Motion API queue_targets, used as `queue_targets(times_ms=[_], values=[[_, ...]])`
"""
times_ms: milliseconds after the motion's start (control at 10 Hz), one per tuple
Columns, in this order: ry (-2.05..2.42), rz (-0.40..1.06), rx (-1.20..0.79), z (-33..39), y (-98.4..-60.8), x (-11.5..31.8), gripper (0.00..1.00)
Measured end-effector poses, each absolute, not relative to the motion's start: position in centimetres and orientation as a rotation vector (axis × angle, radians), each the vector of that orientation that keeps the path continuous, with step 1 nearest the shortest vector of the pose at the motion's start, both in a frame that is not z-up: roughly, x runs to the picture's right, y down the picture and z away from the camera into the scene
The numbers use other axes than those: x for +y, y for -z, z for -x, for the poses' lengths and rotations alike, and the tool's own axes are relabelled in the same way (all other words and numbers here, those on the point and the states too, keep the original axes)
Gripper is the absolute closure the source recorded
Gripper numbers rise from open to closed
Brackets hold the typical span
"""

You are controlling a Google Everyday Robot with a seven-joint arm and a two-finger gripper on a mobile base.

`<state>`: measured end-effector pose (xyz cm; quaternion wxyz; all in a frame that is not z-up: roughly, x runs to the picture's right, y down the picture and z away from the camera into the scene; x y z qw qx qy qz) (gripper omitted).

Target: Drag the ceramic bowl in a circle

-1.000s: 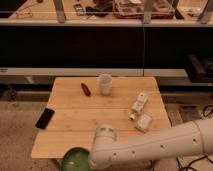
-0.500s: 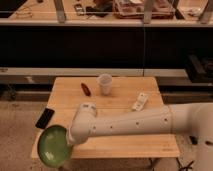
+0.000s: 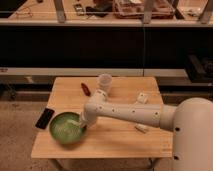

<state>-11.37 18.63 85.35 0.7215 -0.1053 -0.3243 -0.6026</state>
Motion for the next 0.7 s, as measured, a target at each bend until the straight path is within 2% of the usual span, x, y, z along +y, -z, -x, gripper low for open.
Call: queue_targets(times_ms=[400, 700], values=[[1.262, 0.139, -0.587, 8.2, -86.3, 12.1, 1.0], [1.248, 0.154, -0.568, 6.6, -86.0, 12.3, 1.0]])
